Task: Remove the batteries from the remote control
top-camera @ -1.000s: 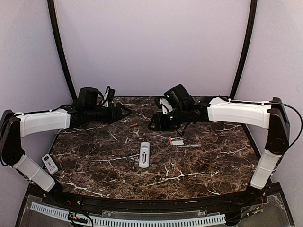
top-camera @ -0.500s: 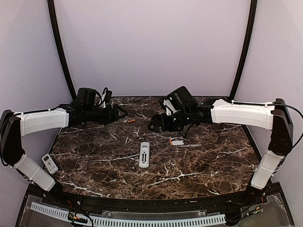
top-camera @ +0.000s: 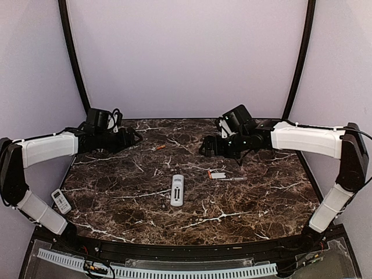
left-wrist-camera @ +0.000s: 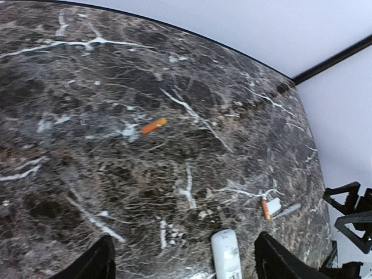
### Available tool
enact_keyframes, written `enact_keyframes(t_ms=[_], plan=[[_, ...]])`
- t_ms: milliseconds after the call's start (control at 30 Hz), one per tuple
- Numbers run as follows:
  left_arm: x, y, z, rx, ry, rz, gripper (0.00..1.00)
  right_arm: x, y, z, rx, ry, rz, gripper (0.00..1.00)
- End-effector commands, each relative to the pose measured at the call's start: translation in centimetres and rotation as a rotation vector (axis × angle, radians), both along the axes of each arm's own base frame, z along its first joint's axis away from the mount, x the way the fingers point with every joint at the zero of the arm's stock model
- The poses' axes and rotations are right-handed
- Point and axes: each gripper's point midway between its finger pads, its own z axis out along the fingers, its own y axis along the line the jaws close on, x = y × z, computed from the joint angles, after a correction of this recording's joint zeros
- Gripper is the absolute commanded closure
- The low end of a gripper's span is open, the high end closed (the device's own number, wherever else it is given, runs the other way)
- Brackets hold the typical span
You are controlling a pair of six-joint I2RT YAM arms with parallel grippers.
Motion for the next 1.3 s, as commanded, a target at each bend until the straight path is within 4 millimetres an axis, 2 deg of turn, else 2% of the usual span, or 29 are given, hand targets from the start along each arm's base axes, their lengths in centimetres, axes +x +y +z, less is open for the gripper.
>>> enact_keyframes(t_ms=[0,100,200,367,467,533,667,800,967,1133,1267], plan=[[-1.9,7.1,-3.1,0.144,0.109,0.27,0.14,1.6,-3.1,0.8,-0.009,-0.043,-0.078,0.01],[-3.9,12.5,-5.5,0.23,0.187,0.48,0.03,2.5,-5.1,0.9,-0.018,-0.053,-0.117,0.01],[-7.0,17.1,-7.5,0.288,0.3,0.665,0.01,3.6,-7.2,1.2,-0.017,-0.068,-0.154,0.01],[-12.1,22.7,-9.3,0.361,0.488,0.939,0.01,5.2,-10.4,1.9,0.009,-0.094,-0.195,0.01],[-14.7,26.2,-9.3,0.39,0.539,1.111,0.01,5.9,-11.6,2.4,0.035,-0.105,-0.2,0.01],[-16.2,27.7,-9.8,0.372,0.565,1.192,0.01,6.4,-12.1,2.6,0.047,-0.113,-0.199,0.01],[-18.7,30.1,-10.7,0.328,0.616,1.319,0.01,7.0,-12.4,3.0,0.067,-0.11,-0.186,0.01],[-19.1,30.9,-10.5,0.314,0.602,1.344,0.01,7.4,-12.7,3.6,0.068,-0.121,-0.182,0.01],[-20.9,32.6,-11.7,0.333,0.653,1.389,0.01,7.5,-12.9,3.9,0.069,-0.111,-0.189,0.02],[-21.3,32.7,-13.2,0.237,0.674,1.385,0.02,7.0,-13.4,4.2,0.071,-0.11,-0.212,0.02],[-21.1,32.6,-13.7,0.226,0.673,1.367,0.12,6.5,-13.8,4.2,0.071,-0.107,-0.228,0.02]])
